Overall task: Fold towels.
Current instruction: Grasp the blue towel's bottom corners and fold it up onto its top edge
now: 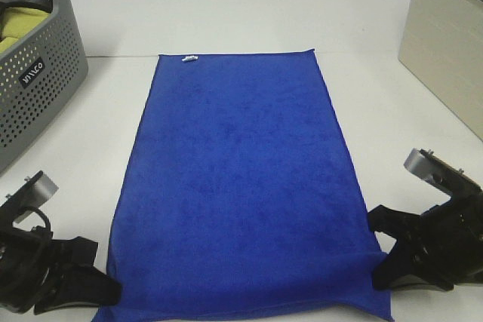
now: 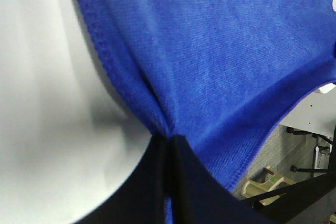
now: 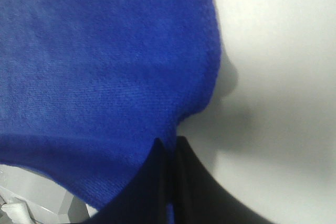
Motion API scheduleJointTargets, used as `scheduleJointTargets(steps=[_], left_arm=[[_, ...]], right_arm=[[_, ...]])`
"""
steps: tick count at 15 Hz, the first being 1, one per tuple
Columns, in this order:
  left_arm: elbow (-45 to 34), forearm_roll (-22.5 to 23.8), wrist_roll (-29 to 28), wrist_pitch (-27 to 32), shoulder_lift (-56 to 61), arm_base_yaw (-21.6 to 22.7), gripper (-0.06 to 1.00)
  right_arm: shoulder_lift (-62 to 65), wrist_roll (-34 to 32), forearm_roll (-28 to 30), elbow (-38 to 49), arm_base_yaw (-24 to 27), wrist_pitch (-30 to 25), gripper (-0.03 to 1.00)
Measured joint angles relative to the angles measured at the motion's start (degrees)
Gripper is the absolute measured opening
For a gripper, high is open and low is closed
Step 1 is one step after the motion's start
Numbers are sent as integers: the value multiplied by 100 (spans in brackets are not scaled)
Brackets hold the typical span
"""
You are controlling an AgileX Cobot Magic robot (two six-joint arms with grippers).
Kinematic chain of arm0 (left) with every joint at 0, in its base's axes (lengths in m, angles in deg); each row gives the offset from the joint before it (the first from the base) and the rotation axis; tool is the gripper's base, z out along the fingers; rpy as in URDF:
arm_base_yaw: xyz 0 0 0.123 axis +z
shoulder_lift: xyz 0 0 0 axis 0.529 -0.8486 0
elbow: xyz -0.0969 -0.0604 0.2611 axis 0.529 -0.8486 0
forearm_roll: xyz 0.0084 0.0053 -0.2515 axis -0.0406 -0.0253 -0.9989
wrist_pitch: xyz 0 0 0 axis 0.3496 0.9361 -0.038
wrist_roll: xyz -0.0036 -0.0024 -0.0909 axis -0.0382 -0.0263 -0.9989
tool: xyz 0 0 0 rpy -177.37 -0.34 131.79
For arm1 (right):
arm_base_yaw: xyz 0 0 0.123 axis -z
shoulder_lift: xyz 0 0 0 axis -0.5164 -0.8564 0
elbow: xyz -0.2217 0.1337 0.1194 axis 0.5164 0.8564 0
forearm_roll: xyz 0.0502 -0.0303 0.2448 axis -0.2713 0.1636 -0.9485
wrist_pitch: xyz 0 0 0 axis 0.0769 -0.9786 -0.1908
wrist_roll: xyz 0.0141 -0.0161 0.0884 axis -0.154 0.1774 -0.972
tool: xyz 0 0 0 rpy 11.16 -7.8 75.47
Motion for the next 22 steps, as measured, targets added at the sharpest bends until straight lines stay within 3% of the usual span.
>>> scheduleJointTargets(steps=[3, 6, 8, 11, 14, 22], left_arm=[[561, 183, -527, 6, -6, 0, 0], [1444, 1014, -1564, -57, -11, 0, 0], [2120, 1736, -2366, -407, -11, 0, 0], [3312, 2481, -3123, -625, -350, 0, 0], [4624, 2790, -3277, -625, -1186, 11, 0], [7500, 2991, -3581, -625, -2802, 172, 0]], right_arm=[[34, 0, 11, -630, 0, -126, 0], [-258, -258, 258, -1558, 0, -309, 0], [-699, -613, 636, -2315, 0, -395, 0], [-1495, -1077, 1175, -3621, 0, -630, 0], [-2361, -1392, 1490, -5139, 0, -945, 0], [-4481, -2183, 2080, -9133, 0, -1673, 0]])
